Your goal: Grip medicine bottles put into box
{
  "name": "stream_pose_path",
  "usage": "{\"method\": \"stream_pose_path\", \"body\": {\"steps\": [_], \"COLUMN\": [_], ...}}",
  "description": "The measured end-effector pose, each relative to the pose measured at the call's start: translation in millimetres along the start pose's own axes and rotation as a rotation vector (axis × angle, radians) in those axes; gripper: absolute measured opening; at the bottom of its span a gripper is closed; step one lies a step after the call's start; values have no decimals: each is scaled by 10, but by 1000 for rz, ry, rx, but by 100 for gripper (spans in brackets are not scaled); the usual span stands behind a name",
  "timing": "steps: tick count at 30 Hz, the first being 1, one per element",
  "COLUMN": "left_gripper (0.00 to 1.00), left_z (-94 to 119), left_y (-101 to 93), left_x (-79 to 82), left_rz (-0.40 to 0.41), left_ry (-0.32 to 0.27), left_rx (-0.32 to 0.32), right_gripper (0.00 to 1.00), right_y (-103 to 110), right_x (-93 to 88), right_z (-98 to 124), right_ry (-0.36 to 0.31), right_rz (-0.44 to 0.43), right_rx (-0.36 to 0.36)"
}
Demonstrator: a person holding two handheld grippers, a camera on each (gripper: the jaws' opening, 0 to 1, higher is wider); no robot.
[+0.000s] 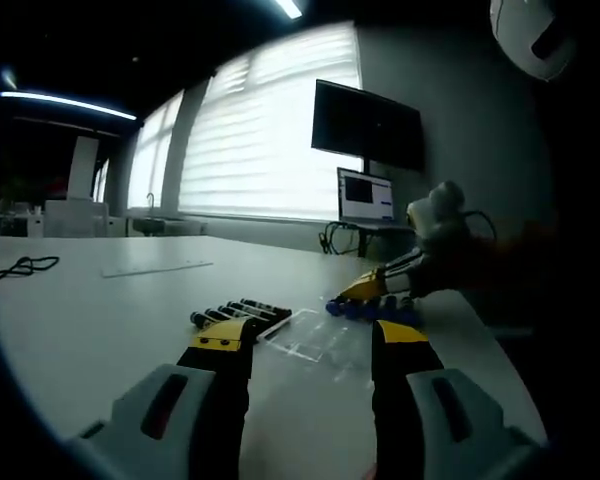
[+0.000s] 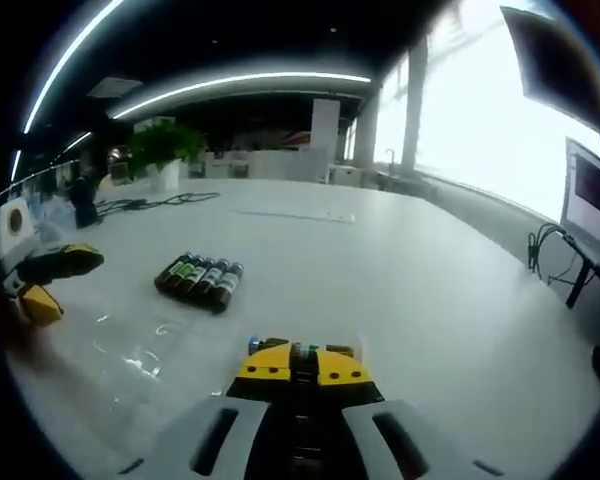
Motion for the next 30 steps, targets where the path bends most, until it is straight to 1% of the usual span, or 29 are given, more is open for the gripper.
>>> {"method": "stream_pose_path", "body": {"steps": [4, 8, 14, 16, 17, 19, 20, 22, 23, 25, 26, 28, 29, 30], "left_gripper": [40, 40, 40, 40, 40, 40, 40, 40, 40, 40, 40, 40, 40, 40], "left_z": [-3, -4, -6, -6, -6, -7, -8, -8, -8, -8, -8, -3, -2, 0], "left_y": [-6, -2, -1, 0, -1, -2, -2, -5, -6, -9, -9, -7, -6, -4], "left_x": [-2, -2, -1, 0, 0, 0, 1, 1, 1, 0, 1, 1, 2, 2], "left_rz": [-2, -1, -2, 0, 0, 0, 0, -2, -3, -6, -6, -7, -7, -6], "left_ry": [2, 3, 4, 3, 3, 3, 2, 3, 2, 3, 2, 1, 1, 0], "left_rx": [-3, 0, 4, 6, 6, 7, 7, 6, 6, 8, 10, 18, 21, 24], "right_gripper": [5, 5, 5, 6, 8, 12, 15, 16, 16, 16, 17, 18, 20, 22], "right_y": [-21, -34, -37, -39, -50, -66, -101, -177, -209, -276, -306, -343, -345, -346], "right_x": [13, 26, 91, 144, 173, 246, 295, 413, 451, 536, 564, 610, 613, 638], "right_z": [-7, -16, 11, 36, 55, 90, 108, 148, 159, 174, 180, 196, 205, 213], "right_ry": [11, 17, -5, -9, -12, -28, -31, -27, -20, -10, 6, 13, 25, 33], "right_rz": [-23, -29, -15, 50, 78, 169, 217, 350, 370, 384, 381, 460, 486, 543], "right_rx": [22, 33, 48, 81, 87, 132, 143, 177, 199, 257, 285, 313, 323, 346]}}
Point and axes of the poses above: the point that each gripper's makers call its tool centre point, and the gripper's own axes: z roughly backward along the fingers, y roughly to its left, x roughly out of its top, the point moved 9 cm from there along z, roughly backward along the fingers, and after that the axes turned 14 degrees about y, right-handed, at the moved point
